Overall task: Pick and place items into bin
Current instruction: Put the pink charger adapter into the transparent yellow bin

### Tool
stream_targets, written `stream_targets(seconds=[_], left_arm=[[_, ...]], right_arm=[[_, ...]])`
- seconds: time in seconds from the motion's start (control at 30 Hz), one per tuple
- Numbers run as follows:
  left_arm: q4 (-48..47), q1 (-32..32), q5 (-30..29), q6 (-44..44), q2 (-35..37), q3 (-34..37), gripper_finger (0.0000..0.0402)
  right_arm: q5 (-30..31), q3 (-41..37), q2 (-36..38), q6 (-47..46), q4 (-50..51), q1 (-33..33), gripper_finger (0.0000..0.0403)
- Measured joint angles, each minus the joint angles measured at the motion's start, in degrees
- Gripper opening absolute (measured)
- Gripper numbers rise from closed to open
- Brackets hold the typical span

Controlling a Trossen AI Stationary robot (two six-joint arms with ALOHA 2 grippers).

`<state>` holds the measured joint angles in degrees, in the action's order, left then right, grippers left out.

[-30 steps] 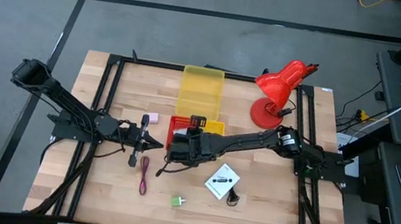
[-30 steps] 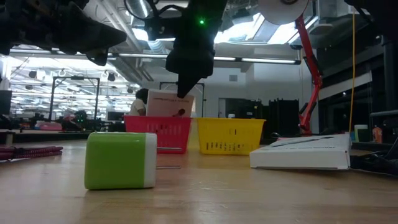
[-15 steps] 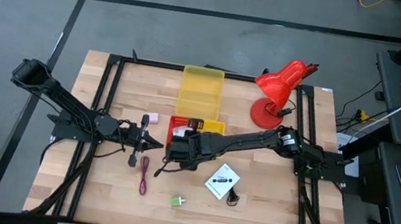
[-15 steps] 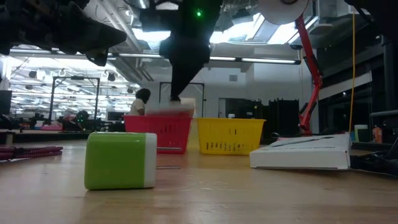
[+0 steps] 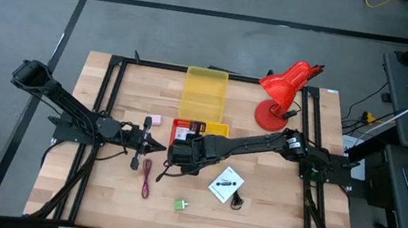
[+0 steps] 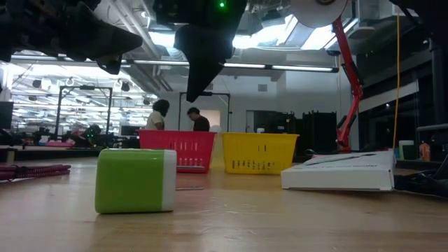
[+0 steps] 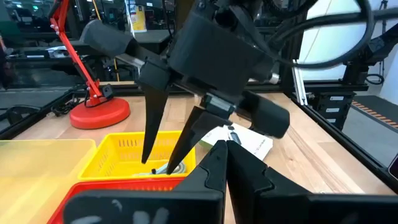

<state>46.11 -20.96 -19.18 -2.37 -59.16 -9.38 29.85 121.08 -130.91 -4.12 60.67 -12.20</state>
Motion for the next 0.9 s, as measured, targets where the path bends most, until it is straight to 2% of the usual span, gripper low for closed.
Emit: stream_targets(seconds=[0.17,0.37,0.47,0.6,0.7,0.9], left_arm=[[0.0,-0.01,-0.01,0.15,0.0,0.0,0.0002],[0.0,0.01,2.6,1.43,0.0,0.0,0.0002],[-0.02,0.0,3.29,1.66,0.0,0.01,0.0003],[-0.7,0.01,3.8,1.61,0.02,-0.01,0.0002],[-2.48,-0.01,2.96,0.73,0.02,-0.01,0.0003],[-4.93,0.03,2.12,-0.41,0.02,0.01,0.0002]], right_arm=[[0.04,0.0,2.73,0.08,0.07,-0.05,0.0083],[0.02,-1.31,4.85,-0.36,-0.89,-0.03,0.0017],[0.02,-5.04,5.36,-1.82,-3.9,-0.05,0.0006],[1.33,-10.71,7.39,-4.59,-6.58,-0.67,0.0007],[3.68,-16.65,11.77,-6.13,-10.86,-1.29,0.0001],[5.03,-37.11,25.38,-2.97,-30.53,-2.75,0.0001]])
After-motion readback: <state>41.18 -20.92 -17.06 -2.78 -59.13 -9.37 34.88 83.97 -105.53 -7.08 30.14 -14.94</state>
